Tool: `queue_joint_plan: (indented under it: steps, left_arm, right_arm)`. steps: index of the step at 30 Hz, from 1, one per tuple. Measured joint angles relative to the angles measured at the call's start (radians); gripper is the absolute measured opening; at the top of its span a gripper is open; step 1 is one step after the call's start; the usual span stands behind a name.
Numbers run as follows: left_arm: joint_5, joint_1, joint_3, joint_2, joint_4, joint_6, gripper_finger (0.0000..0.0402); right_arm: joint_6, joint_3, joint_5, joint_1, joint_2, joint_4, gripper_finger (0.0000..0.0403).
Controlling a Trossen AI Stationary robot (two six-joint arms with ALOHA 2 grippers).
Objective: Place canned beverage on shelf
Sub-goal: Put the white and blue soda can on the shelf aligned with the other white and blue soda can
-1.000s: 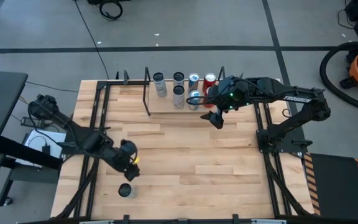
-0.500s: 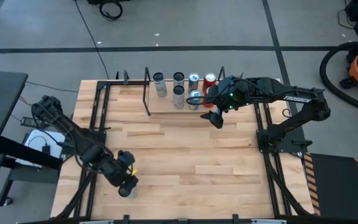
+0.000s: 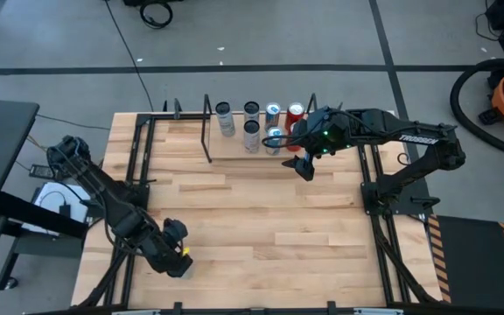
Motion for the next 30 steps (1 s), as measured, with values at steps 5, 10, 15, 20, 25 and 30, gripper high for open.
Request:
queue_joint_plan:
  steps: [5,10,15,20,25,30]
  left_arm:
    - [0.034,-0.003,0.0,0.02,0.001,-0.004,0.0314]
    - [0.036,-0.013,0.0,0.02,0.0,-0.004,0.0314]
    - [0.036,-0.01,0.0,0.02,-0.013,-0.003,0.0314]
    - [0.007,0.016,0.0,0.02,-0.014,0.031,0.0314]
    - [-0.014,0.056,0.006,0.019,-0.016,0.121,0.0314]
    - [-0.015,0.068,0.123,0.019,-0.17,0.177,0.0314]
  right_arm:
    - [0.0,0.0,0.0,0.0,0.0,0.0,0.0346]
    - [0.0,0.0,0.0,0.0,0.0,0.0,0.0346]
    - [0.0,0.0,-0.001,0.0,0.0,0.0,0.0346]
    - [0.0,0.0,-0.001,0.0,0.0,0.0,0.0346]
    - [0.0,0.0,-0.001,0.0,0.0,0.0,0.0346]
    - [0.0,0.0,-0.001,0.0,0.0,0.0,0.0346]
